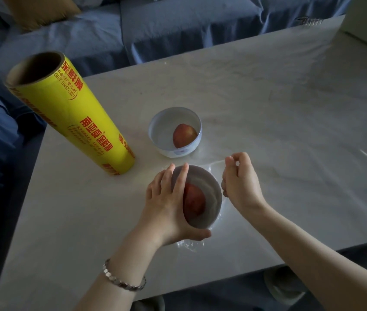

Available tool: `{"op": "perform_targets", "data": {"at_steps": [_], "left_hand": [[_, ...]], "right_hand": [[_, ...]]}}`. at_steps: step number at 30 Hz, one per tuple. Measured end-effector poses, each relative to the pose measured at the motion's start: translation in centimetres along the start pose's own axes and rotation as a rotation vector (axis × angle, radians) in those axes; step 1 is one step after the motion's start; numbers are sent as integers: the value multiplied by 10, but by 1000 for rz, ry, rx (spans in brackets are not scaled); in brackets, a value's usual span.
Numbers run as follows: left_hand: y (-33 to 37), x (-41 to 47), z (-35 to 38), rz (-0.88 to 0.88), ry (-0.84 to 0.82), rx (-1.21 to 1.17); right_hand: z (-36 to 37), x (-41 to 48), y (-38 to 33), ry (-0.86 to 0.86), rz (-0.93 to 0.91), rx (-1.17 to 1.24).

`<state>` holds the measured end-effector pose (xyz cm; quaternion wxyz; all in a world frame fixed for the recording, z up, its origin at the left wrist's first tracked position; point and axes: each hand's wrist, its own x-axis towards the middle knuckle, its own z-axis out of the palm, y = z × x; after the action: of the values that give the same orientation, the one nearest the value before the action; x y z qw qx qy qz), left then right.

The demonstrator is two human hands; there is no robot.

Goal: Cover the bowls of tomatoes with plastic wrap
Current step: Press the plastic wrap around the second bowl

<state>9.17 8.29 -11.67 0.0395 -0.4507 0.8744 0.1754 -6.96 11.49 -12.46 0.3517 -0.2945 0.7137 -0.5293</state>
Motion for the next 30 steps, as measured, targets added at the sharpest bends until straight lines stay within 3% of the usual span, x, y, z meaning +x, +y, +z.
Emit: {"op": "perform_targets", "data": {"at_steps": [5,13,16,19,22,26,30], "left_hand": [[0,-1,-2,-6,-16,1],[12,-5,1,-98,-2,-32],[23,-10,8,-226,96,-95],[38,-13,10,-442,220,-195],[44,-17,9,-550,182,-270],[28,-29,4,-477,99,-210],[3,-26,-10,-258,13,-151]], "right_hand": [[-8,6,10,46,-43,-87],[4,26,32,18,196,-45],[-2,27,32,-87,284,66],[-14,19,28,-259,471,443],[-17,8,33,-476,499,350],[-10,4,28,-529,379,125],[3,12,18,-484,330,-28]]}}
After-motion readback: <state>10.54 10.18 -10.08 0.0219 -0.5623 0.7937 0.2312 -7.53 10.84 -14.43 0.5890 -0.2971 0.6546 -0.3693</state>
